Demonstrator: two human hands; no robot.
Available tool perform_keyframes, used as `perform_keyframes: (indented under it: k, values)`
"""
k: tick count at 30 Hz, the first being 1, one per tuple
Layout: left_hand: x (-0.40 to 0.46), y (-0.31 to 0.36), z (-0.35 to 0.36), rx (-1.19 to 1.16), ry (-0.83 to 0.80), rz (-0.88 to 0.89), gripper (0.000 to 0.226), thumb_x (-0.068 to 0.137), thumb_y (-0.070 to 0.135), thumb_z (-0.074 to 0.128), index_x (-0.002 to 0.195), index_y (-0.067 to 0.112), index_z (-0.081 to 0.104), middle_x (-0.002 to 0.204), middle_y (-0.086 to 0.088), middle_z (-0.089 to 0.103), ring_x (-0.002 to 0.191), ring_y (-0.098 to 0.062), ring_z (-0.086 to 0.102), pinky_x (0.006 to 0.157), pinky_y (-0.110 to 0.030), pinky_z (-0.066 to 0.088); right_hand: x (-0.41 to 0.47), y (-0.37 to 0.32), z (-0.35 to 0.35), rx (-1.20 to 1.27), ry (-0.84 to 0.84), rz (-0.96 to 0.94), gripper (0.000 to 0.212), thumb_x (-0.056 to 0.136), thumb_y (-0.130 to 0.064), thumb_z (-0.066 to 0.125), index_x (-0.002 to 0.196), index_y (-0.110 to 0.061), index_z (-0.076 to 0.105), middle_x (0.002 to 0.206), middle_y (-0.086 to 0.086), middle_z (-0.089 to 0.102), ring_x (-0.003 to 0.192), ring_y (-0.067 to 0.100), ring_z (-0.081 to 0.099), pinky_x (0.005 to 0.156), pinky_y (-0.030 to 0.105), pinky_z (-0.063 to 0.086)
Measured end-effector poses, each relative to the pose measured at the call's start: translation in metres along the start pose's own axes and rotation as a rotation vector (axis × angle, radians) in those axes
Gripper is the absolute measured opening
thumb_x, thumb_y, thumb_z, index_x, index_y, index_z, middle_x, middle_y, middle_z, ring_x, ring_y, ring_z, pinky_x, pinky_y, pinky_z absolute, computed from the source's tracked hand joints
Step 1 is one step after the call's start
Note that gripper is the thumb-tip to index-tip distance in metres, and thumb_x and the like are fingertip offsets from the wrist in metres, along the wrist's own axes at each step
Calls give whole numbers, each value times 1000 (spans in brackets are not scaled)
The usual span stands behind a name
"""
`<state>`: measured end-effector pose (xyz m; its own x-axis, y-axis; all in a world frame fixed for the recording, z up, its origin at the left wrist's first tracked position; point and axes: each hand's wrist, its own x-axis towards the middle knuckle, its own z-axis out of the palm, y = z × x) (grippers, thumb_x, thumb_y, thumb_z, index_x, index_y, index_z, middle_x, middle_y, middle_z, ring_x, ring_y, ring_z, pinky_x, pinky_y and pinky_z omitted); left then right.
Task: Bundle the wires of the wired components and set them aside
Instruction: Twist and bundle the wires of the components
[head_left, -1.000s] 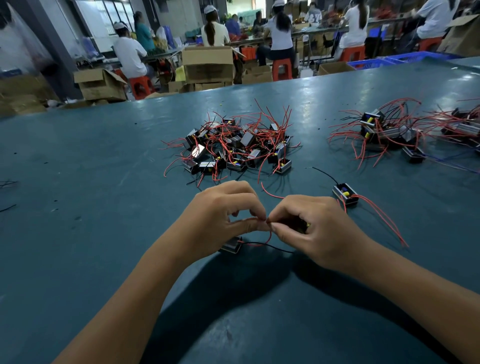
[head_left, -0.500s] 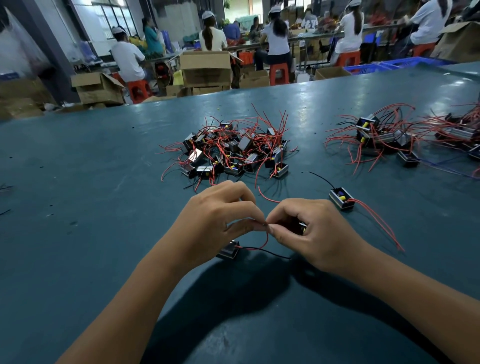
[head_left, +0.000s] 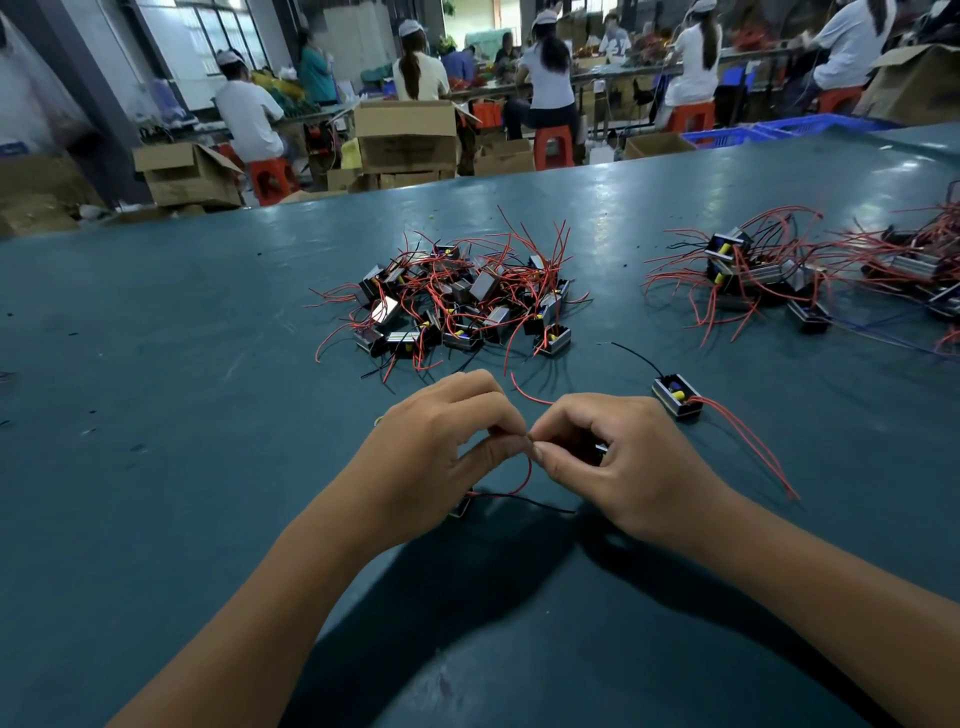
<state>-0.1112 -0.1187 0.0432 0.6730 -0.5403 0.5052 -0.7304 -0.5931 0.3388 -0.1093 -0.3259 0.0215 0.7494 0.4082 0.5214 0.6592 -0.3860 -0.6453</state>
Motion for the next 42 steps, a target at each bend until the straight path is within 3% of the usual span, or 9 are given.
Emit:
perform_keyframes:
  k: [5, 8, 17, 25, 30, 34, 37, 42]
  values:
    - [1, 11, 8, -113, 23, -176, 12, 97, 18, 65, 84, 17, 64, 80, 10, 53, 72, -13, 50, 64, -22, 40, 0, -1, 1, -21, 57, 16, 8, 84, -6, 74, 80, -12, 70, 65, -9, 63, 59, 4, 55, 59, 14, 41]
    - [1, 16, 12, -201, 50, -316, 16, 96, 20, 65, 81, 21, 62, 72, 11, 52, 63, -5, 48, 58, -16, 34, -1, -1, 3, -19, 81, 37, 9, 84, -6, 74, 78, -11, 69, 62, -11, 61, 57, 3, 53, 58, 12, 39]
    - [4, 22, 35, -353, 195, -630, 20, 91, 13, 64, 71, 9, 62, 48, 16, 48, 46, -2, 39, 47, -14, 32, -3, -1, 9, -90, 120, 46, 11, 83, -10, 73, 76, -15, 67, 63, -13, 61, 60, 2, 56, 57, 8, 37]
    - [3, 12, 28, -378, 51, -540, 12, 94, 20, 66, 83, 23, 68, 70, 18, 61, 56, 1, 48, 54, -12, 36, -1, 5, 6, -46, 133, 141, 12, 85, -13, 72, 76, -20, 68, 59, -22, 59, 55, -1, 55, 55, 6, 35]
    - [4, 11, 31, -333, 73, -522, 13, 93, 17, 66, 82, 24, 68, 78, 11, 62, 64, -4, 52, 58, -14, 39, -1, 6, 5, -44, 124, 140, 10, 86, -15, 72, 78, -21, 69, 59, -17, 61, 57, -1, 56, 57, 7, 37]
    - [4, 12, 32, -343, 56, -516, 12, 93, 18, 67, 82, 23, 67, 77, 11, 61, 64, -6, 52, 59, -19, 41, 2, 10, 0, -34, 128, 147, 7, 89, -17, 67, 88, -24, 70, 68, -11, 66, 65, 6, 62, 61, 16, 46]
    - [5, 13, 33, -343, 57, -492, 12, 93, 17, 67, 83, 22, 67, 76, 10, 61, 63, -5, 51, 58, -17, 40, 4, 9, -7, -116, 42, 50, 10, 91, -14, 67, 99, -19, 70, 80, -10, 68, 74, 8, 63, 70, 22, 49]
    - [4, 16, 32, -357, 51, -476, 13, 94, 16, 67, 83, 22, 68, 76, 9, 60, 63, -1, 50, 59, -13, 38, 7, 8, -18, -316, -83, -109, 9, 90, -15, 64, 97, -14, 71, 87, -4, 68, 76, 12, 60, 71, 31, 48]
